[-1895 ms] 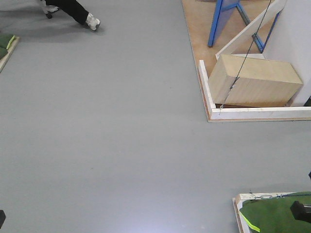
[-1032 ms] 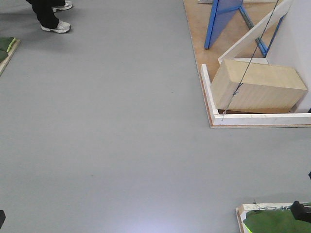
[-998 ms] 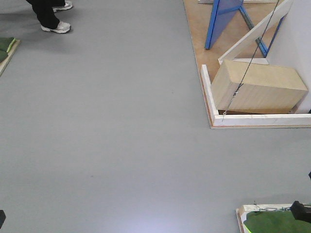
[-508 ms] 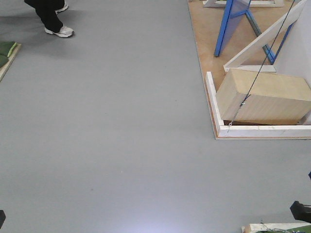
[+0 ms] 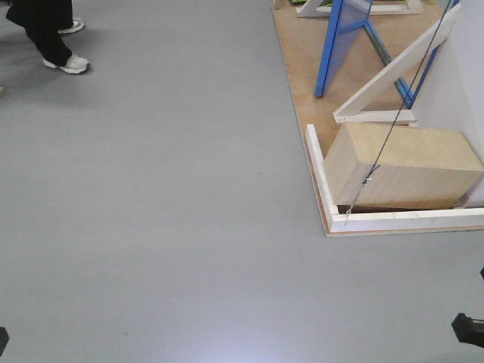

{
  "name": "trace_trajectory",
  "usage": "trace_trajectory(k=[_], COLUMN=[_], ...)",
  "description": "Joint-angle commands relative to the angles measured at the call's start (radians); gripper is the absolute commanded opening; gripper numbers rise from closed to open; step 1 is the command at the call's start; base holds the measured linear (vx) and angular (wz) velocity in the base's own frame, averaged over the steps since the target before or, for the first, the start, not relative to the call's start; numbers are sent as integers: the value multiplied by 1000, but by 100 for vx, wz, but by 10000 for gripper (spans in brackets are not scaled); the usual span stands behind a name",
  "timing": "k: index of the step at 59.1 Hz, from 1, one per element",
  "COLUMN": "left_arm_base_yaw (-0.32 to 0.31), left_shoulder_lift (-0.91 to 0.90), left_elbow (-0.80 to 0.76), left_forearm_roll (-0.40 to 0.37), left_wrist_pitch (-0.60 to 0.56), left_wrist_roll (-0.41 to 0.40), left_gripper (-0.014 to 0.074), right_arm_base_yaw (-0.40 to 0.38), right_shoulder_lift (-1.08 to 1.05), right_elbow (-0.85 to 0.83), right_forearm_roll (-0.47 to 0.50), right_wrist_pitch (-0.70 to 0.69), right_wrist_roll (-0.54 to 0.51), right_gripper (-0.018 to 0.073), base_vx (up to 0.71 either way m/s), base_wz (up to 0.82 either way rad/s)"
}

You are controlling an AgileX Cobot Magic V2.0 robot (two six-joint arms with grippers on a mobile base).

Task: Move to blue door and open it
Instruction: 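Drive the base forward toward the blue door on the wooden platform, then drive forward alongside the platform until the blue door is beside the robot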

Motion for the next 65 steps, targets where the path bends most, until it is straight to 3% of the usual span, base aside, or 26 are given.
trace_trajectory(k=[1, 65], left_arm_base_yaw=[3, -1], left_shoulder_lift=[-17, -16], left_elbow=[1, 1], left_forearm_roll=[0, 0], left_wrist_pitch=[-79, -79], left_wrist_roll=[-3, -3], left_gripper=[70, 70], right_arm_base_yaw=[-4, -5], right_shoulder_lift=[-18, -17], right_elbow=[18, 18], right_forearm_roll=[-3, -3], right_wrist_pitch=[-75, -76], right_wrist_roll=[-6, -6], right_gripper=[-11, -11], base_vx=[28, 34], base_wz=[-3, 4])
